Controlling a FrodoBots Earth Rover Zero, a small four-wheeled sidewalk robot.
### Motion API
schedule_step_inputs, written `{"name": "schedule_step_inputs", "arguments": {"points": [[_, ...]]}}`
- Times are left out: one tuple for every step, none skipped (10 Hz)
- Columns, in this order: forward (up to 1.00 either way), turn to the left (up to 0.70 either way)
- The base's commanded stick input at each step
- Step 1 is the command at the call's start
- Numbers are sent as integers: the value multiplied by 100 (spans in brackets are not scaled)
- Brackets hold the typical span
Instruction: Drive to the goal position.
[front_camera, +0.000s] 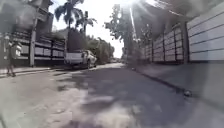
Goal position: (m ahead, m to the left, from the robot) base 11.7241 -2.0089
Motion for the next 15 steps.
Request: {"name": "schedule_step_inputs", "arguments": {"points": [[100, 0], [100, 0], [100, 0], [100, -12], [100, -35], [100, -38], [100, -36], [100, -40], [100, -40], [100, -37], [100, -21], [100, -5], [100, 0], [100, 0], [100, 0]]}}
